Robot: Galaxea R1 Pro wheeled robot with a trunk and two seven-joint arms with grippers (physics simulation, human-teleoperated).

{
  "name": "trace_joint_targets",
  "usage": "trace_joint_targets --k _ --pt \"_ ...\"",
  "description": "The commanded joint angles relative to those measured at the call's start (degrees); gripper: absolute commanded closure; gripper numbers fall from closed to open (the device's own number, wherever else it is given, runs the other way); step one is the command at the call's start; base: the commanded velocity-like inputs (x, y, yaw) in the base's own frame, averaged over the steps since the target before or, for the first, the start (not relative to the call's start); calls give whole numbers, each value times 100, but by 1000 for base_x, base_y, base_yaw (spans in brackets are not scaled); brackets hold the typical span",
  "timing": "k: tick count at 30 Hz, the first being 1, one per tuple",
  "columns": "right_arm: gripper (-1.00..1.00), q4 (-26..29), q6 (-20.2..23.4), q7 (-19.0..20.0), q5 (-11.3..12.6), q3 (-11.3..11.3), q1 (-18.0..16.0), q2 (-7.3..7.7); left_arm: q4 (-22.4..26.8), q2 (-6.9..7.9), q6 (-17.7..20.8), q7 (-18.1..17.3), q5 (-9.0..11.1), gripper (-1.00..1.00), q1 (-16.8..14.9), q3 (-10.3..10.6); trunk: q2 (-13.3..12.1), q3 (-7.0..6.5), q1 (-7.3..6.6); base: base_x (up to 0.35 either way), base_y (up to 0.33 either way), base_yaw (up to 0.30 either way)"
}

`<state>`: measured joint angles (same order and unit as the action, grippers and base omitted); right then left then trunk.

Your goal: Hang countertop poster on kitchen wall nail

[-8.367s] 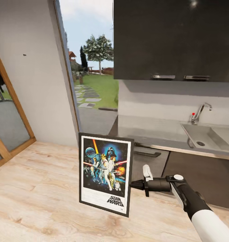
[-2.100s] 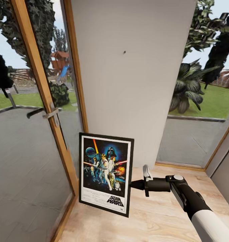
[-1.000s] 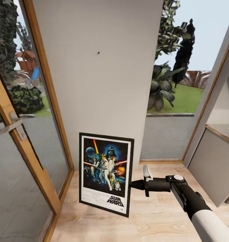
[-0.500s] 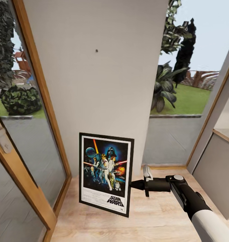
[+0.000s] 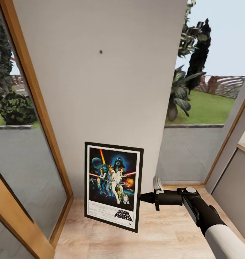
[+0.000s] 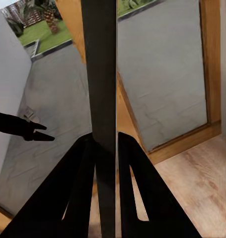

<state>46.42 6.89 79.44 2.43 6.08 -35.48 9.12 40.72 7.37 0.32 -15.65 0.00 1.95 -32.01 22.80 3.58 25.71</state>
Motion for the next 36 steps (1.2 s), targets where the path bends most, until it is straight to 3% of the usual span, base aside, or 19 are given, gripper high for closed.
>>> trace_joint_targets --k 1,5,12,25,32,35,36 --pt "100 4 78 19 30 16 -6 6 6 -3 3 -34 0 -100 -2 -16 11 11 7 335 0 0" --pt "100 2 81 19 29 20 -3 3 6 -6 3 -38 0 -100 -2 -16 11 11 7 172 0 0" --pt "100 141 145 35 233 27 -10 -34 1 -7 -5 -35 0 -100 -2 -16 11 11 7 3 0 0" --pt "100 1959 1590 27 251 33 -21 -193 -17 -14 -21 -35 0 -100 -2 6 11 11 7 0 0 0" --pt "100 2552 2324 20 250 40 -116 -334 -15 -16 -23 -40 0 -100 -2 10 11 11 7 0 0 0" --pt "100 2717 2526 25 249 41 -275 -359 -14 -16 -23 -42 0 -100 0 10 11 11 7 0 0 0" --pt "100 2801 2736 25 249 42 -489 -377 -14 -16 -23 -42 -2 -100 -1 10 11 11 7 0 0 0"
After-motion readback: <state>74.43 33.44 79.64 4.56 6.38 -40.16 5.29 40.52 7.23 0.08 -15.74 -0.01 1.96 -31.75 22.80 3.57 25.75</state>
